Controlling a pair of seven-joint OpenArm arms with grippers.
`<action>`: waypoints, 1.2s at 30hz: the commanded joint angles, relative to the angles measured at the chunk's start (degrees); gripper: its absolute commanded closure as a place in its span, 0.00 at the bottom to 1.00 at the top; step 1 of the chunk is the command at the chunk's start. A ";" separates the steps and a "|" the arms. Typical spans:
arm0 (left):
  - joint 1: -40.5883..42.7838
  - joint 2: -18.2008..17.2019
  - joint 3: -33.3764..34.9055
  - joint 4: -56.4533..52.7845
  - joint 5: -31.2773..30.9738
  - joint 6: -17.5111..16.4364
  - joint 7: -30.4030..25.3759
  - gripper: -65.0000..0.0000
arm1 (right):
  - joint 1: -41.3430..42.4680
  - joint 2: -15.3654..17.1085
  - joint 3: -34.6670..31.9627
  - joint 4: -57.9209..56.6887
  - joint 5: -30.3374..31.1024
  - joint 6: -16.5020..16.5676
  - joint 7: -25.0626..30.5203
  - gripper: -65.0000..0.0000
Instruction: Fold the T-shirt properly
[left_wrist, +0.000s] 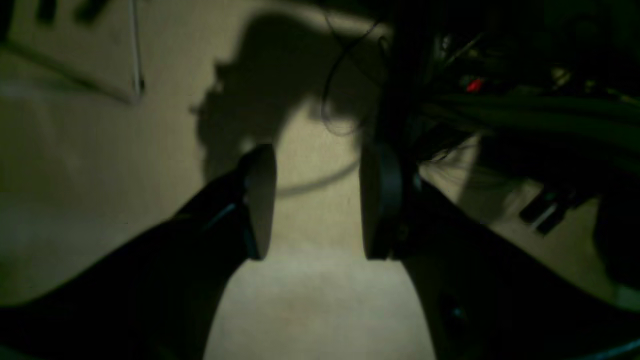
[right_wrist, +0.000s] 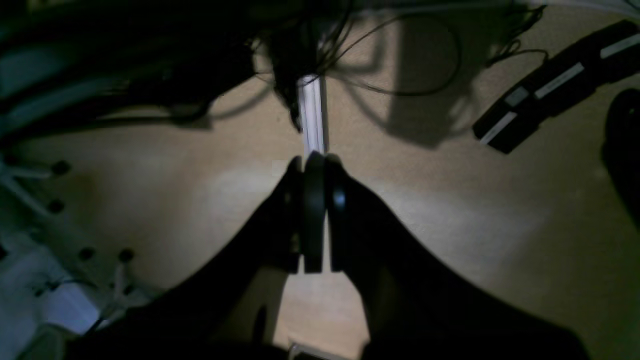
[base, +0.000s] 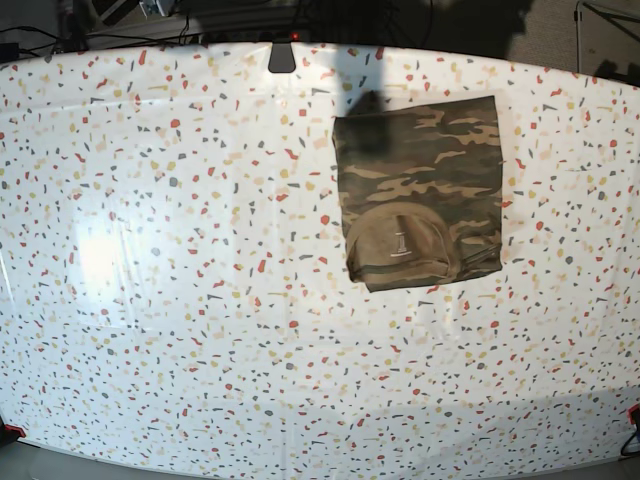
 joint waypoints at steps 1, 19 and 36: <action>-0.55 0.39 -0.20 -2.80 1.29 -0.22 -0.90 0.59 | 1.01 0.85 0.13 -2.45 -0.11 0.38 1.09 1.00; -20.22 10.47 -0.20 -29.64 14.32 -0.11 -3.08 0.60 | 24.70 8.39 -3.08 -42.12 -6.03 0.38 8.15 1.00; -27.80 12.52 -0.20 -37.81 14.12 1.57 -2.71 0.65 | 31.34 8.22 -33.55 -52.28 -3.61 -13.99 20.70 1.00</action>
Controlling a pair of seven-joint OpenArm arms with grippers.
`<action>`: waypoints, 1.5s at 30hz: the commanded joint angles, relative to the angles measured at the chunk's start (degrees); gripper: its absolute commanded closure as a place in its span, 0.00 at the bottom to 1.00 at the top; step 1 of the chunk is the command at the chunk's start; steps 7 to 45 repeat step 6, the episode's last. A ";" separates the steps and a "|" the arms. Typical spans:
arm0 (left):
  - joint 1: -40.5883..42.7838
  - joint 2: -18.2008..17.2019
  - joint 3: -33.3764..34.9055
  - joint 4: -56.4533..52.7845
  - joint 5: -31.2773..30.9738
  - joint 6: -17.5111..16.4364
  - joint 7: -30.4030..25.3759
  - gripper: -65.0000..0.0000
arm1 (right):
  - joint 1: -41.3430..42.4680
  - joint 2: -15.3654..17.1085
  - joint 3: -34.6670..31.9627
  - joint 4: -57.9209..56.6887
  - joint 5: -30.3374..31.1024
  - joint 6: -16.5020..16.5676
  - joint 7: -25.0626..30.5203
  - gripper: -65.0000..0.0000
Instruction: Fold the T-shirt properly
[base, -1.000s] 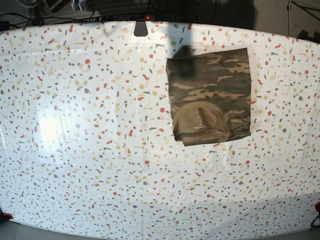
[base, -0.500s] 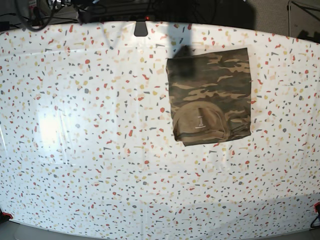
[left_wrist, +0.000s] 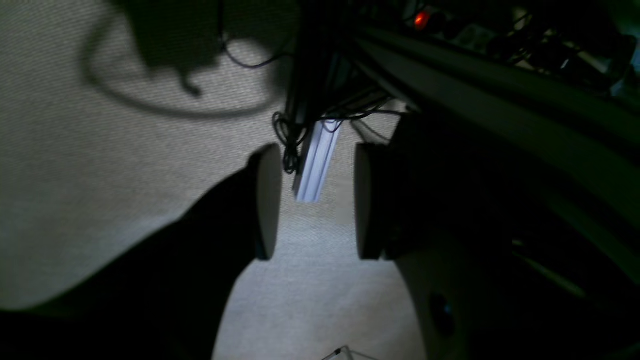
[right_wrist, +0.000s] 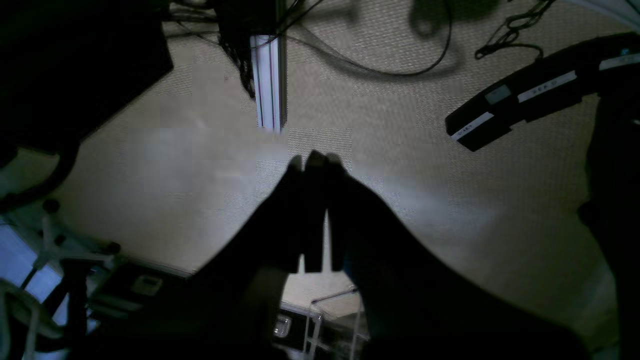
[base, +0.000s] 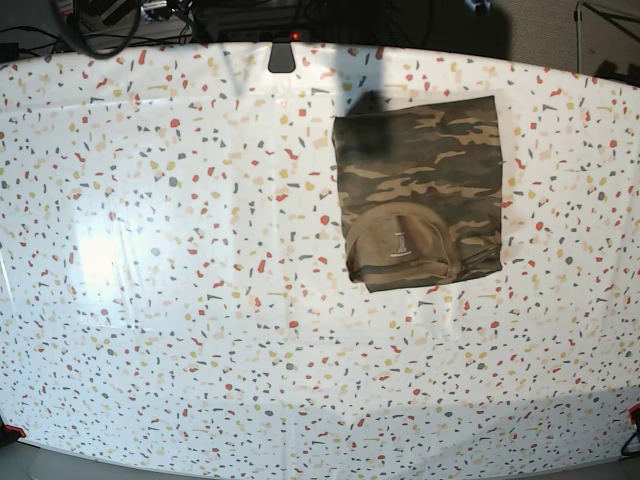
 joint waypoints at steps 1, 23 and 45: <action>0.48 -0.20 -0.04 0.11 0.00 0.00 -0.35 0.65 | 0.17 0.63 -0.07 0.15 0.31 0.04 0.28 1.00; 0.48 -0.04 -0.04 0.11 0.00 0.00 -0.61 0.65 | 0.33 0.61 -0.04 0.15 0.26 0.00 1.16 1.00; 0.48 -0.04 -0.04 0.11 0.00 0.00 -0.61 0.65 | 0.33 0.61 -0.04 0.15 0.26 0.00 1.16 1.00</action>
